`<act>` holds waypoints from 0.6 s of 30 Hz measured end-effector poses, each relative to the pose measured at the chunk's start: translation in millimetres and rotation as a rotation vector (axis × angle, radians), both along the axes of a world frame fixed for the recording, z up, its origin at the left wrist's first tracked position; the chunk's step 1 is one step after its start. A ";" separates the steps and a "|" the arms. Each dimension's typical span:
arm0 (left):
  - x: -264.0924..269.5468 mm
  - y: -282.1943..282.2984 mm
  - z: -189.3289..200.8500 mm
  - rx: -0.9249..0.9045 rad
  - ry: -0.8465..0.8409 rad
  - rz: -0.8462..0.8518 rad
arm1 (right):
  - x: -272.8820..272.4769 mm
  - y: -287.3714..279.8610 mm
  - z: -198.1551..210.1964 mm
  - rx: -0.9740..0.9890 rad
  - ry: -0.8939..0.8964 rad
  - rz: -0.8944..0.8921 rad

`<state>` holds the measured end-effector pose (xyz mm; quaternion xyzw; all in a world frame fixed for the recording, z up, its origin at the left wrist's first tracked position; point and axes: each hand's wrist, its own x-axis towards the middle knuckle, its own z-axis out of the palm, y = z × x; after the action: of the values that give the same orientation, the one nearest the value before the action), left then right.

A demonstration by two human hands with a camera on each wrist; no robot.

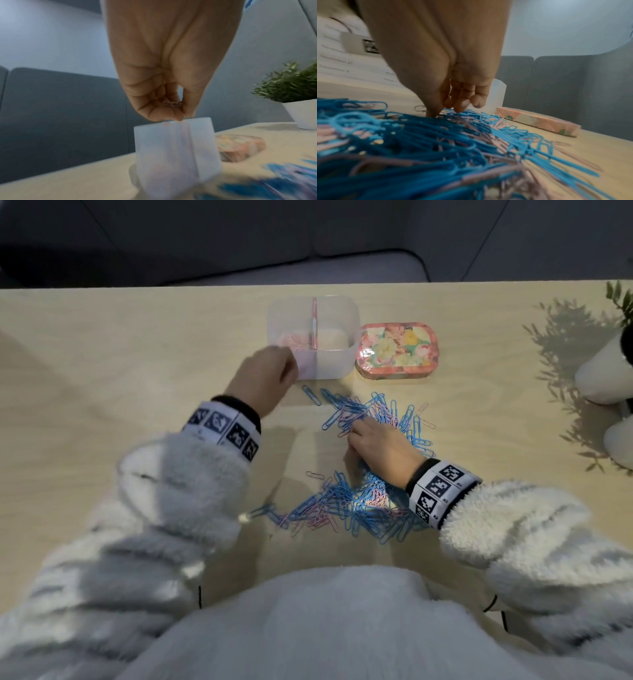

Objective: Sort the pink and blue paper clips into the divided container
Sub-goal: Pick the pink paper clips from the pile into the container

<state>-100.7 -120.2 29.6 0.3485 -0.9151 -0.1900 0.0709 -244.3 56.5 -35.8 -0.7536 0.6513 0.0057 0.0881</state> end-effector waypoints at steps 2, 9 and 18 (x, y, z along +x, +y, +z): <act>-18.4 -19.0 12.8 -0.087 -0.005 0.040 | -2.5 2.6 2.1 -0.065 -0.171 -0.067; -60.5 -51.5 18.0 0.001 -0.381 0.126 | -15.9 -0.4 24.8 -0.109 -0.747 -0.461; -36.3 24.4 -15.3 -0.166 -0.022 -0.187 | -33.3 4.0 18.4 0.048 -1.403 -1.027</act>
<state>-137.0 -95.9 14.3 0.2568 -0.9569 -0.1156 0.0715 -277.5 60.5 -17.5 -0.1939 0.7056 -0.4868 0.4769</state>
